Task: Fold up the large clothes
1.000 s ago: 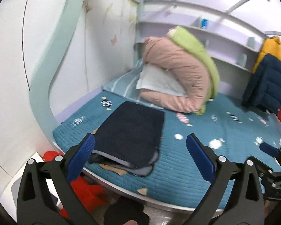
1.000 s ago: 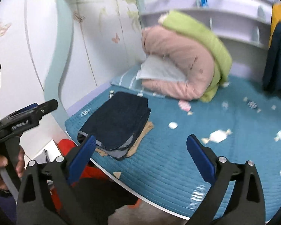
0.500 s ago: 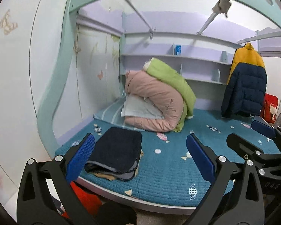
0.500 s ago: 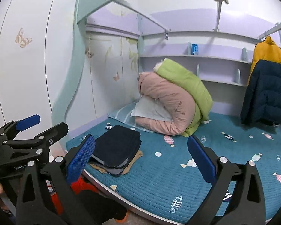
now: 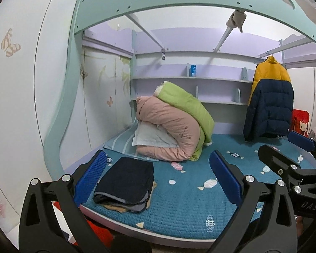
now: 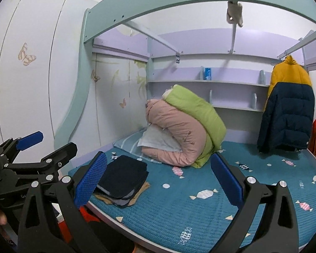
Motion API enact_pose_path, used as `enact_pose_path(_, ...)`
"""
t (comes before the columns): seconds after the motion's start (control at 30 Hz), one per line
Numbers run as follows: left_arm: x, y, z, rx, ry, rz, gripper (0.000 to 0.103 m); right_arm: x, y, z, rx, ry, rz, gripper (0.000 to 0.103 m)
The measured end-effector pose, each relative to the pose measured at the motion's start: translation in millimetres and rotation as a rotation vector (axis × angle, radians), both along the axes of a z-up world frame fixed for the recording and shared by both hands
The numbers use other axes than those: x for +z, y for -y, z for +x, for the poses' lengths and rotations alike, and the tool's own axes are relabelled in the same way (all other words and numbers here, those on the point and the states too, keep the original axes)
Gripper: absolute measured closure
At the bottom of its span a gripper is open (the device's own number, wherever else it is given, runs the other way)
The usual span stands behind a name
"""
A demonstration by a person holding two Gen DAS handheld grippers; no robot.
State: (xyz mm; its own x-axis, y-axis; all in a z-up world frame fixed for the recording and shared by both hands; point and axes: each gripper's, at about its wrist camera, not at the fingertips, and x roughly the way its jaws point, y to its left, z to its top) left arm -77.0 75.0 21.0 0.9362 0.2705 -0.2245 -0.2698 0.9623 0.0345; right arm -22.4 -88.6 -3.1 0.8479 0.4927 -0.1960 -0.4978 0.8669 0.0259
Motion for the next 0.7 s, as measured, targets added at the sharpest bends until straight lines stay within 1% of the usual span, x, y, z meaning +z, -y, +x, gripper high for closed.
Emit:
enact_pose_path(0.23, 10.1, 12.6, -1.4, 0.036, 0.043, 0.055, 0.005, 3.2, 7.3, 3.7, -0.008, 0.01, 0.023, 0.008)
enact_pose_path(0.47, 16.1, 15.6, -0.6, 0.01, 0.069, 0.037, 0.005, 5.3, 14.4, -0.8, -0.025, 0.048, 0.041, 0.008)
enact_pose_path(0.6, 17.7, 18.5, -1.4, 0.026, 0.091, 0.041, 0.005, 7.1, 18.1, 1.3, -0.022, 0.045, 0.048, 0.008)
enact_pose_path(0.7, 18.0, 19.9, 0.5, 0.019, 0.091, 0.044, 0.005, 7.4, 19.8, 1.7, -0.02, 0.047, 0.051, 0.008)
